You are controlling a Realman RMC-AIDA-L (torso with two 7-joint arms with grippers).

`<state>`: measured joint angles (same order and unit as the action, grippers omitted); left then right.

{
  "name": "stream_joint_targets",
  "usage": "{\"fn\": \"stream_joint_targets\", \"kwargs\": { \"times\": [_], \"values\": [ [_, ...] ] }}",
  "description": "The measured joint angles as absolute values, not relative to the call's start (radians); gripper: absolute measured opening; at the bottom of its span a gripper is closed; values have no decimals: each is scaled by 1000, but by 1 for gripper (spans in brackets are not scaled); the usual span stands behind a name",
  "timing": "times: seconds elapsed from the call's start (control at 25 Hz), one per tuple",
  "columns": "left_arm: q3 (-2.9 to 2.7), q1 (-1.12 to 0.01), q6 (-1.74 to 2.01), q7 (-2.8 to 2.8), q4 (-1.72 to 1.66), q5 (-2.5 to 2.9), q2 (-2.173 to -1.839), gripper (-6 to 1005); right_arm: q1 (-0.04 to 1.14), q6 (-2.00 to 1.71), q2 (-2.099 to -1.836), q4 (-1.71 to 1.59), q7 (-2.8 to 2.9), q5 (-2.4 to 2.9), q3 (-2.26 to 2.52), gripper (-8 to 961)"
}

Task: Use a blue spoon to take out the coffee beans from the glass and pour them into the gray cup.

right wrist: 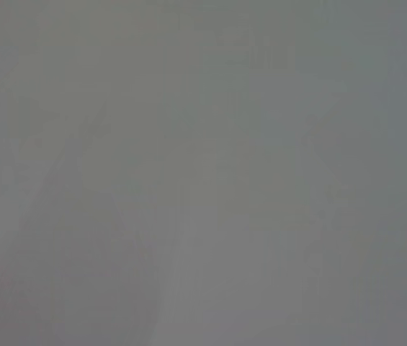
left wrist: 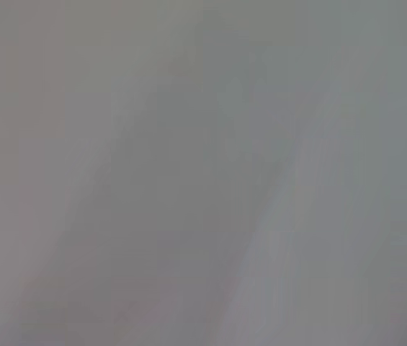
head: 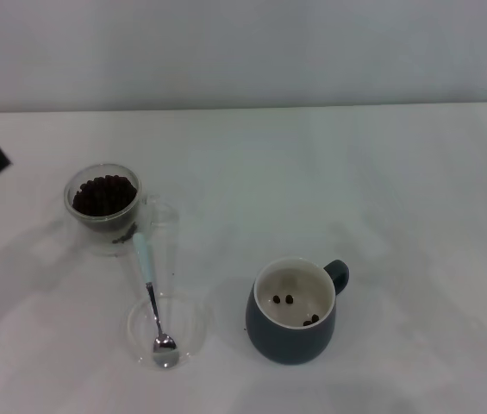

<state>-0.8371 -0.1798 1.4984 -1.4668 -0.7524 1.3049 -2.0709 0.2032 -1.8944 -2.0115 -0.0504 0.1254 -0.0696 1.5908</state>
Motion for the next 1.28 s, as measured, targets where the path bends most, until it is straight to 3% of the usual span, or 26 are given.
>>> {"fn": "stream_joint_targets", "kwargs": {
  "times": [0.72, 1.28],
  "values": [
    [-436, -139, 1492, -1114, -747, 1303, -2072, 638, 177, -1991, -2012, 104, 306, -57, 1594, 588],
    [-437, -184, 1437, -1066, -726, 1312, -2074, 639, 181, -1993, -2012, 81, 303, -47, 1596, 589]
  ]
}}
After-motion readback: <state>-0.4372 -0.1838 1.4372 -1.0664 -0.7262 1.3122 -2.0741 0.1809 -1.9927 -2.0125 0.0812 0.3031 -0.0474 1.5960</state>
